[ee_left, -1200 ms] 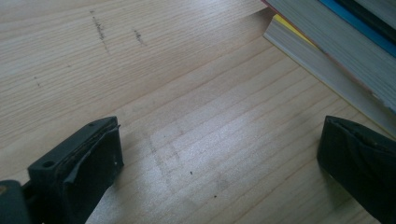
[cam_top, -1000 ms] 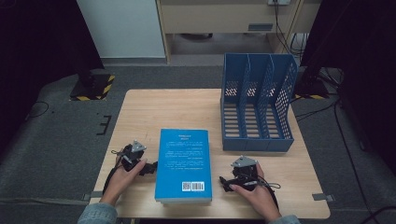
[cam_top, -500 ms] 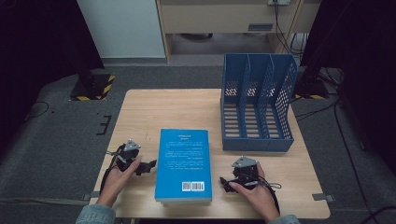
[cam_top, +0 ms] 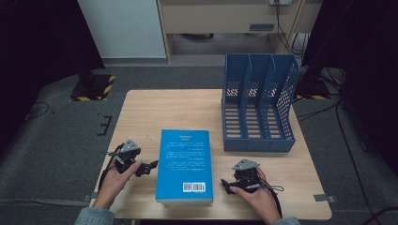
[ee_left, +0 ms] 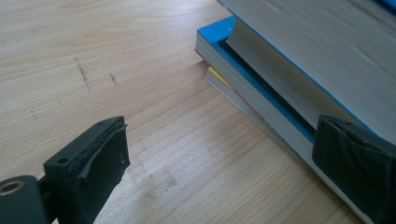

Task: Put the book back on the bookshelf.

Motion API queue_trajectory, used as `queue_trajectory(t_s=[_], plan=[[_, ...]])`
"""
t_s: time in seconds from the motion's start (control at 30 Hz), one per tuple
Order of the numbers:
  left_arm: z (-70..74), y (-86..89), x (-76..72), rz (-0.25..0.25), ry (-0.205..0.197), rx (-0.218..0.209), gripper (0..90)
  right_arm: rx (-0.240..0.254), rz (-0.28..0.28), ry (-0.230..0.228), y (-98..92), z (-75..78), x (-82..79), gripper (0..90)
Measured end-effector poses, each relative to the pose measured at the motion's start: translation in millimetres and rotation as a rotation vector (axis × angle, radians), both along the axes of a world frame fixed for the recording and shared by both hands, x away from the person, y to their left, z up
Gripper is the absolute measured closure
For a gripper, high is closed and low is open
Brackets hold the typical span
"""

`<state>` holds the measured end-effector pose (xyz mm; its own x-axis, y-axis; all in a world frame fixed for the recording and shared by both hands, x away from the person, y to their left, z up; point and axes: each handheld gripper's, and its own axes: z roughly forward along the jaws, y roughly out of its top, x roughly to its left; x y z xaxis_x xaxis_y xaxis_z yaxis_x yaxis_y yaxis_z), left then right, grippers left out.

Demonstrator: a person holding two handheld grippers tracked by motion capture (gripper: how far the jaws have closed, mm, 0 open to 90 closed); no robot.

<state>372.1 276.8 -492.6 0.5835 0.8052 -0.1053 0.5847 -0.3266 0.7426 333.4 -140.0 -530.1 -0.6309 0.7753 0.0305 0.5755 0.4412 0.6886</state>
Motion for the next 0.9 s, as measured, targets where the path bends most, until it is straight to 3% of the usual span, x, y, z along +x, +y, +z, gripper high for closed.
queue_trajectory(t_s=[0.1, 0.17, 0.2, 0.23, 0.3, 0.33, 0.43, 0.53, 0.6, 0.77, 0.9], plan=[[1.7, 3.3, -2.3, -0.012, -0.006, 0.013, 4.0, 0.025, -0.003, -0.02, 0.5, 8.0, -4.8, 15.3], [1.7, 7.4, -4.0, -0.012, -0.004, 0.0, 4.1, 0.044, 0.002, -0.021, 0.5, 11.8, -6.1, 15.8], [3.2, 13.4, -6.3, -0.001, -0.001, -0.003, 4.8, 0.099, 0.013, -0.015, 2.6, 22.8, -8.9, 17.1], [3.2, 13.4, -6.3, -0.001, -0.001, -0.003, 4.9, 0.099, 0.013, -0.015, 2.6, 22.8, -8.9, 17.1], [9.1, 23.1, -11.5, 0.031, 0.011, -0.005, 6.1, 0.041, 0.054, -0.053, 7.7, 41.9, -11.5, 17.6], [12.7, 26.8, -14.8, 0.042, 0.017, -0.008, 6.4, 0.036, 0.056, -0.06, 8.4, 47.7, -11.5, 17.6], [23.6, 33.7, -19.7, 0.019, 0.019, 0.043, 6.0, 0.002, 0.065, -0.079, 9.6, 71.7, -10.7, 17.7], [34.1, 38.3, -17.9, 0.033, 0.028, 0.004, 6.0, -0.014, 0.107, -0.112, 16.0, 91.5, -11.2, 17.2], [39.4, 35.5, -18.9, 0.037, 0.059, -0.029, 6.6, -0.013, 0.132, -0.112, 21.1, 99.8, -8.9, 16.5], [50.1, 17.9, -23.0, -0.032, 0.064, -0.083, 4.5, 0.012, 0.208, -0.075, 37.7, 104.7, 3.6, 12.9], [57.9, -5.6, -23.3, -0.102, 0.071, -0.071, 4.6, 0.058, 0.263, -0.031, 53.6, 103.5, 15.6, 9.9]])
